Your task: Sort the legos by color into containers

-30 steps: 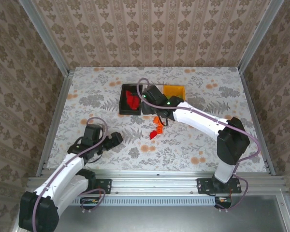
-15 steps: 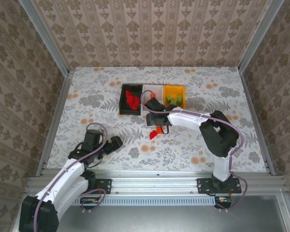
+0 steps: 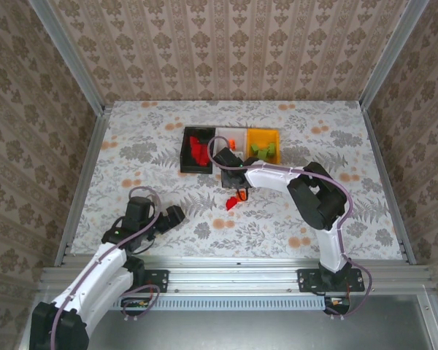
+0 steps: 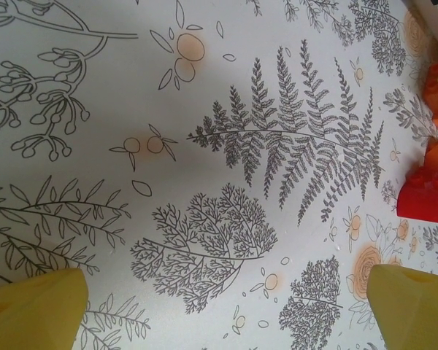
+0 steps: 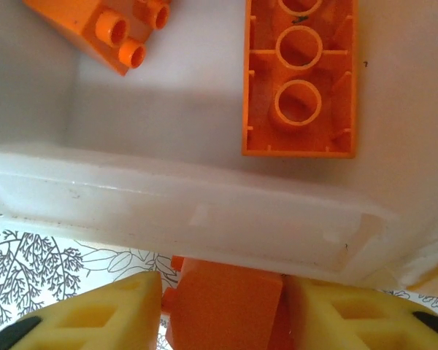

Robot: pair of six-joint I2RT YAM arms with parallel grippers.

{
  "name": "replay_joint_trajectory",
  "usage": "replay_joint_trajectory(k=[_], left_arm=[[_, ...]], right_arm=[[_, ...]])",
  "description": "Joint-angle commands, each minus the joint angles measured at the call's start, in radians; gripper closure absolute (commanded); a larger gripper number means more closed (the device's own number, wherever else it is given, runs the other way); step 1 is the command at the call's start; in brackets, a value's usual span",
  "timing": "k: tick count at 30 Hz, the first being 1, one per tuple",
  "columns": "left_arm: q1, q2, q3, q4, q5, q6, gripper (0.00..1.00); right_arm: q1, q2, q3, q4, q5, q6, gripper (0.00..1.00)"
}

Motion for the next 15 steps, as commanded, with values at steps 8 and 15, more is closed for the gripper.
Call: replay_joint_trajectory(k=[8, 15], left_arm=[[0.009, -0.02, 0.013, -0.025, 0.009, -0.025, 0.0], [0.008, -0.02, 0.016, -0.028, 0.01, -0.028, 0.0]], right_arm=[[0.033, -0.023, -0.036, -0.01, 0.058, -0.042, 0.64], [0.065, -0.097, -0.06, -0.02, 0.081, -0.063, 0.64]])
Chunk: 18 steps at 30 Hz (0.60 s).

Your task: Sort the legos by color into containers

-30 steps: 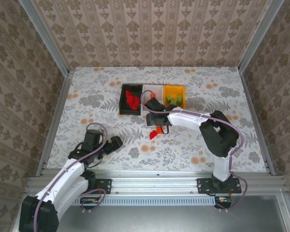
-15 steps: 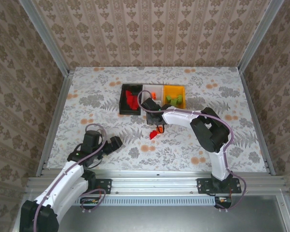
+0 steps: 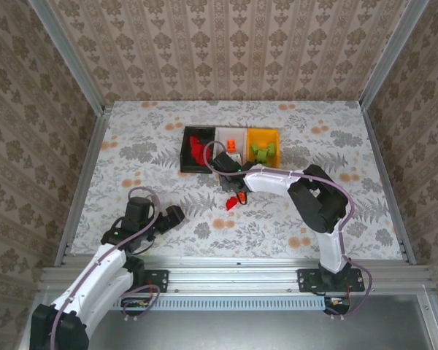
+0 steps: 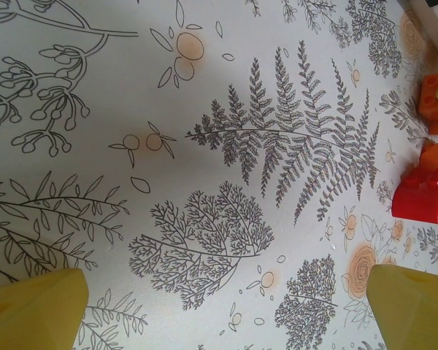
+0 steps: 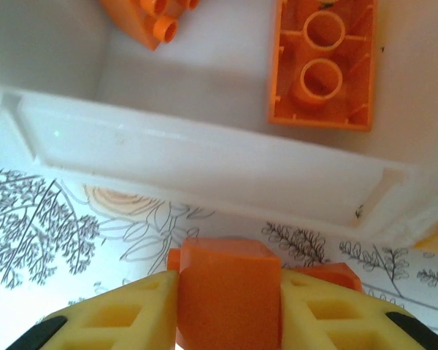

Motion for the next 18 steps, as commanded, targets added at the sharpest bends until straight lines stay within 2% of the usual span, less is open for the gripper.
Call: replay_joint_trajectory(k=[1, 9, 18], left_arm=[[0.008, -0.007, 0.016, -0.021, 0.01, -0.019, 0.0], [0.008, -0.009, 0.025, -0.024, 0.014, -0.019, 0.0], [0.008, -0.009, 0.054, -0.054, 0.016, 0.0, 0.0]], right_arm=[[0.017, -0.071, -0.019, -0.039, 0.034, -0.022, 0.64], [0.032, -0.143, 0.036, -0.065, 0.054, -0.059, 0.64], [0.011, -0.056, 0.223, -0.123, 0.06, -0.125, 0.63]])
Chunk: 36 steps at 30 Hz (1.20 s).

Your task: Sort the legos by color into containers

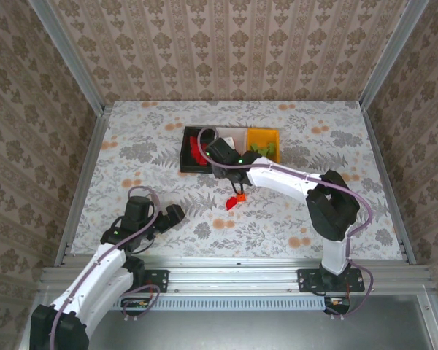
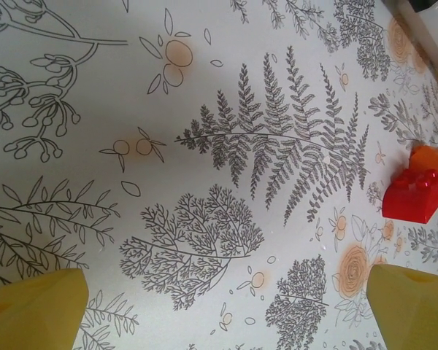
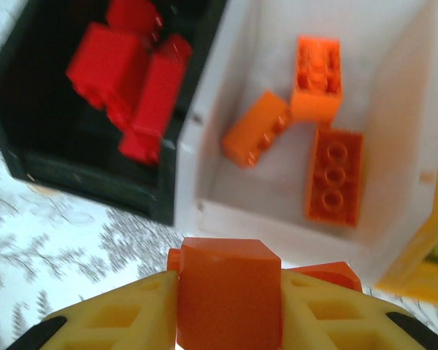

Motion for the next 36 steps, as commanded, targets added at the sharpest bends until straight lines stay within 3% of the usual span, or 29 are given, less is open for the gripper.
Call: replay_joint_trajectory(k=[1, 7, 16, 19, 22, 24, 29, 36], left_arm=[[0.008, -0.009, 0.035, -0.044, 0.011, 0.003, 0.0], [0.008, -0.006, 0.021, -0.019, 0.013, -0.007, 0.0], [0.008, 0.035, 0.027, -0.008, 0.017, 0.001, 0.0], [0.008, 0.026, 0.022, -0.015, 0.017, -0.004, 0.01], [0.008, 0.011, 0.012, -0.018, 0.013, -0.011, 0.0], [0.008, -0.002, 0.009, -0.017, 0.01, -0.015, 0.0], [0.008, -0.003, -0.001, -0.001, 0.008, -0.019, 0.0], [0.007, 0.007, 0.014, -0.022, 0.011, -0.004, 0.0]], right_arm=[[-0.008, 0.043, 0.055, -0.056, 0.025, -0.034, 0.63], [0.007, 0.036, -0.03, -0.021, -0.063, 0.029, 0.63], [0.03, 0.146, -0.042, 0.01, -0.189, 0.079, 0.63], [0.03, 0.153, -0.035, 0.008, -0.203, 0.075, 0.6], [0.03, 0.133, -0.038, -0.005, -0.205, 0.066, 0.48], [0.031, 0.114, -0.041, -0.019, -0.199, 0.062, 0.45], [0.038, 0.09, -0.043, -0.032, -0.177, 0.038, 0.45], [0.043, 0.212, 0.083, -0.105, -0.168, -0.027, 0.51]])
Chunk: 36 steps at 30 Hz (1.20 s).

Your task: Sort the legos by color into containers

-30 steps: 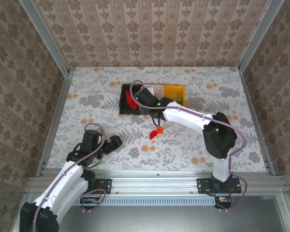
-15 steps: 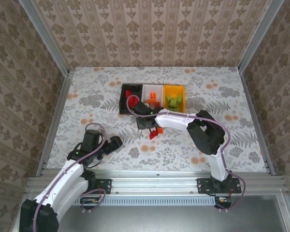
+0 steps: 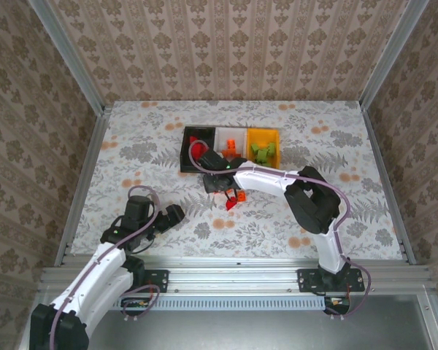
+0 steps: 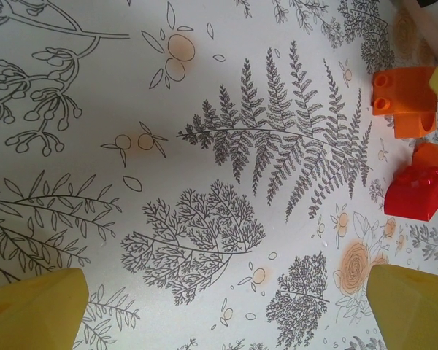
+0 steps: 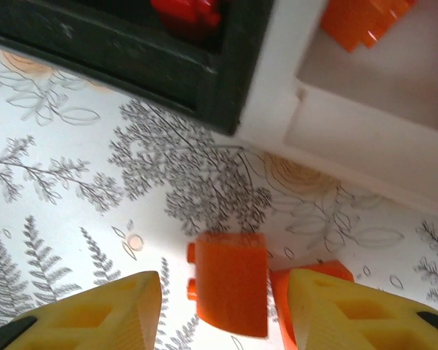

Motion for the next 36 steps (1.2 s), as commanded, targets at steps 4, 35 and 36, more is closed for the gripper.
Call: replay_joint_trajectory(k=[4, 35, 36], left_arm=[[0.008, -0.021, -0.002, -0.019, 0.001, -0.01, 0.0], [0.009, -0.025, -0.008, -0.027, 0.004, -0.011, 0.0], [0.008, -0.027, -0.01, -0.026, 0.004, -0.011, 0.0]], right_arm=[[0.007, 0.064, 0.06, -0.043, -0.029, -0.026, 0.54], [0.026, 0.094, 0.091, -0.077, 0.02, -0.058, 0.53], [0.034, 0.095, 0.089, -0.069, 0.022, -0.06, 0.54]])
